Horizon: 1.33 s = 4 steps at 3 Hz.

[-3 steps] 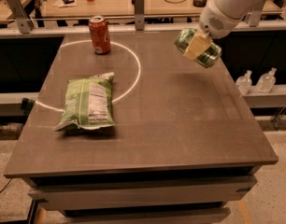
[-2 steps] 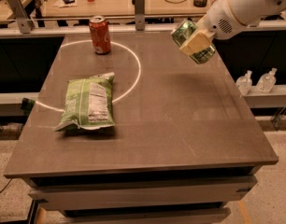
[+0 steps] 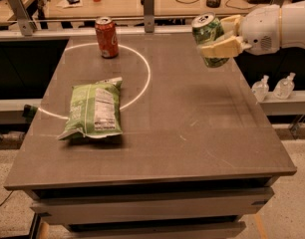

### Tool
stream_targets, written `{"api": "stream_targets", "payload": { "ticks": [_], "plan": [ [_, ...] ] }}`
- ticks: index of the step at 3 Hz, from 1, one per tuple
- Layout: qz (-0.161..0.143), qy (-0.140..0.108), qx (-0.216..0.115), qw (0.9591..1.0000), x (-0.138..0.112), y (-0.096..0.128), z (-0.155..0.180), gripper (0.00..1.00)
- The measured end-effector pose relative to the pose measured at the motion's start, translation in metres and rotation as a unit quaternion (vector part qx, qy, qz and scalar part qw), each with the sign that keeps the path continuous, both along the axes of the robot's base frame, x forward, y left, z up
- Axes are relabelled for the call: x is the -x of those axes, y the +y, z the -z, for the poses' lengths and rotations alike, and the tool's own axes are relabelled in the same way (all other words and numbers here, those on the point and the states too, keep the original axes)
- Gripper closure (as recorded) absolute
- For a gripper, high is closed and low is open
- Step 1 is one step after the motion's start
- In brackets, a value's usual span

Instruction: Place green can upright

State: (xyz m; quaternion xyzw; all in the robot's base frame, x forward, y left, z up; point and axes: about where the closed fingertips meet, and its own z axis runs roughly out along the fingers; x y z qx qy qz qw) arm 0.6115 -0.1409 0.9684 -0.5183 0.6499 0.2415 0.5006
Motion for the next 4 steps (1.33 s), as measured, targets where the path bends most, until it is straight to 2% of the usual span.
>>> {"api": "stream_targets", "payload": {
  "ticks": [1, 2, 3, 4],
  "plan": [
    [-0.044, -0.003, -0.037, 0.9983, 0.019, 0.000, 0.006, 1.00],
    [-0.072, 0.006, -0.086, 0.9937, 0.028, 0.001, 0.025, 1.00],
    [-0.072, 0.006, -0.086, 0.9937, 0.028, 0.002, 0.025, 1.00],
    [-0.088, 0.000, -0.112, 0.9898, 0.032, 0.000, 0.038, 1.00]
  ]
}}
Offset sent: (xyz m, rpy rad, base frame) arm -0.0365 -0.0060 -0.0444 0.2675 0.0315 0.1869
